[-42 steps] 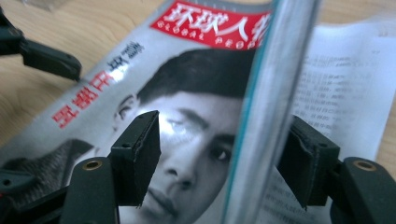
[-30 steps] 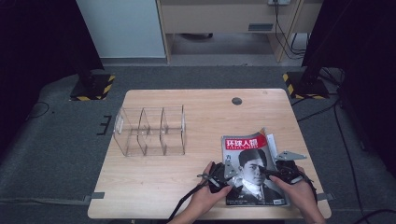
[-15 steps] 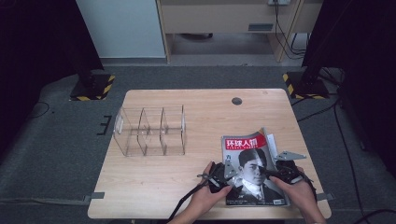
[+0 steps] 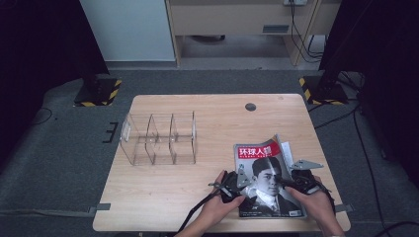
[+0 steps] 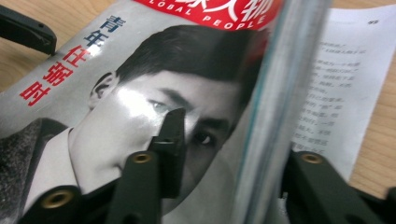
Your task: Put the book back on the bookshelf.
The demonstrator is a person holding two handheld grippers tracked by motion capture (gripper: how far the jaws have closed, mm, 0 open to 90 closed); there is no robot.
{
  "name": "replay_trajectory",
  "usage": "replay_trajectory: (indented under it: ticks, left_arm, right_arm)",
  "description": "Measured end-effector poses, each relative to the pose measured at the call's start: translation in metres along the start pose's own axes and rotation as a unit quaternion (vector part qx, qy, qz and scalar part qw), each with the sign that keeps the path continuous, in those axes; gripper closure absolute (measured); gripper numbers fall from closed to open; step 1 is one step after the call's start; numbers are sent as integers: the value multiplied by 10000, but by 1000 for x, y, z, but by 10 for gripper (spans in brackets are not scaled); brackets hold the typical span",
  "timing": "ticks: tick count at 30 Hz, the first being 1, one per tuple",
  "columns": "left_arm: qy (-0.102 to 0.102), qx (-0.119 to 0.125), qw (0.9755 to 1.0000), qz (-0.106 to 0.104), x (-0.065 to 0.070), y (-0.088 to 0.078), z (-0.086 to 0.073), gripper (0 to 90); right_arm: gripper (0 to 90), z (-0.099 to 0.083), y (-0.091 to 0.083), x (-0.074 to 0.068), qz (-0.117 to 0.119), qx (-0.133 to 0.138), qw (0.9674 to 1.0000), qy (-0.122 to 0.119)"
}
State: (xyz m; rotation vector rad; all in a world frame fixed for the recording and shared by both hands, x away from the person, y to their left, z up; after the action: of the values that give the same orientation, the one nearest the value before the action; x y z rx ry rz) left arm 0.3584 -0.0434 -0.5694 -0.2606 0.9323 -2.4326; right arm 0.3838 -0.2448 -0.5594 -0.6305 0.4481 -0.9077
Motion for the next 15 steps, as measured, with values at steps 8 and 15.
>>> replay_trajectory:
  ticks: [8, 15]
  left_arm:
    - [31, -4, 10000, -57, -1, 0, 0, 51]
    - [14, 7, 10000, -62, -1, 0, 0, 52]
  right_arm:
    - [773, 4, -3, -1, -88, 79, 9999, 87]
    - [833, 5, -5, -1, -50, 161, 9998, 120]
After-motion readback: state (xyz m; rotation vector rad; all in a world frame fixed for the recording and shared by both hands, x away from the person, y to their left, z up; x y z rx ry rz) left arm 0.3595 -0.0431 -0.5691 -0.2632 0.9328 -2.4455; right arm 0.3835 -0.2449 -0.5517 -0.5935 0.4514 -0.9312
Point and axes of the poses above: each handheld gripper's, and its own axes: y roughly forward along the jaws, z roughly out of its top, x roughly to its right, the point moved 5 cm from there along y, roughly forward along the jaws, and after that the axes turned 1 degree about x, right-handed, at the moved point
